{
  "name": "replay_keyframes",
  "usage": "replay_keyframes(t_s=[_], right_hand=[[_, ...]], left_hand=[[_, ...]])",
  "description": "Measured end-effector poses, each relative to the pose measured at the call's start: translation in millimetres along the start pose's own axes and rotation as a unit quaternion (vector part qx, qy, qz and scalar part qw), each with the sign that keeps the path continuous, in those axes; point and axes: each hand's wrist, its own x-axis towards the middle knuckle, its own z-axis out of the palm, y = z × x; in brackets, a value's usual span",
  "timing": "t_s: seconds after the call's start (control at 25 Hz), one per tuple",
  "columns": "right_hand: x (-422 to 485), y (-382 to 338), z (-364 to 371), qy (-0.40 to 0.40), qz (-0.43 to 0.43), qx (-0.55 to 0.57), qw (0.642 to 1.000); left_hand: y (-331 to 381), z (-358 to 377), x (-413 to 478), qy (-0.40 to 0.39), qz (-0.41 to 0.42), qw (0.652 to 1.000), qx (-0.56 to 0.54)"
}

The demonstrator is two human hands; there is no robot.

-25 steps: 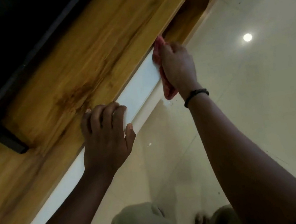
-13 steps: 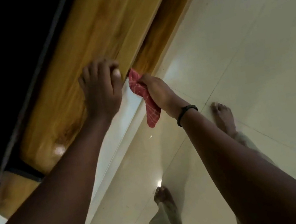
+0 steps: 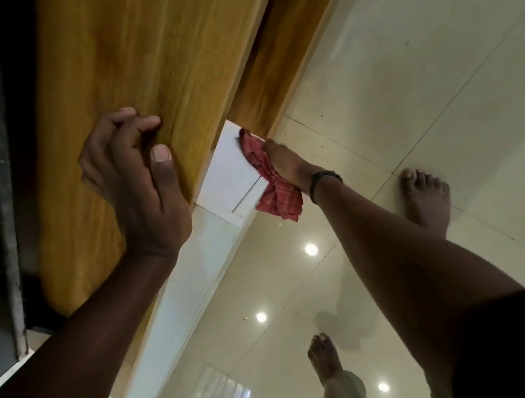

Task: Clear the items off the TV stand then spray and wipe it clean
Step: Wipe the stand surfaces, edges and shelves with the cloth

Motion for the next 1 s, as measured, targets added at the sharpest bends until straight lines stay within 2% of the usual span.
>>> replay_keyframes(t_s=[0.12,0.16,0.24,0.32,0.36,0.4,0.52,0.64,0.8,0.88,1.0], right_hand=[[10.6,10.2,-11.5,0.023,0.052,-0.013,0.998],[0.5,7.6,-8.5,0.023,0.032,-0.020,0.999],[-30.3,-0.7,14.4,-0.023,-0.082,-0.135,0.987],[-54.8,-17.2,32.0,-0.071,-0.227,-0.295,0.925],[-57.8,-28.2,36.4,-0.095,-0.257,-0.334,0.902],[-55.2,-40.8,38.2,-0.108,-0.255,-0.329,0.903],[-25.5,-69.7,34.7,-0.129,-0.182,-0.182,0.958],[16.4,-63.2,14.7,-0.060,-0.065,-0.053,0.995],[11.1,-27.7,-0.4,-0.034,0.093,-0.008,0.995],[-8.9,-10.5,-5.2,0.022,0.111,-0.002,0.994],[-57.9,-6.5,-8.5,0.037,0.110,0.103,0.988]], left_hand=[[1.0,-0.9,3.1,0.007,0.000,1.000,0.005],[3.5,-1.1,3.1,-0.004,0.002,1.000,0.002],[5.0,-2.6,5.8,-0.011,-0.014,1.000,0.002],[6.6,-5.5,6.1,-0.013,-0.025,1.000,0.004],[7.8,-6.0,6.9,-0.016,-0.024,1.000,0.003],[6.7,-5.7,6.4,-0.015,-0.024,1.000,0.001],[-1.7,-1.1,3.8,-0.005,-0.003,1.000,-0.015],[-12.3,7.0,0.0,0.022,0.018,0.999,-0.041],[-12.7,6.2,0.9,0.015,-0.008,0.999,-0.051],[-9.9,3.4,0.7,0.001,-0.021,0.998,-0.058],[-8.7,0.5,3.1,-0.024,-0.029,0.998,-0.059]])
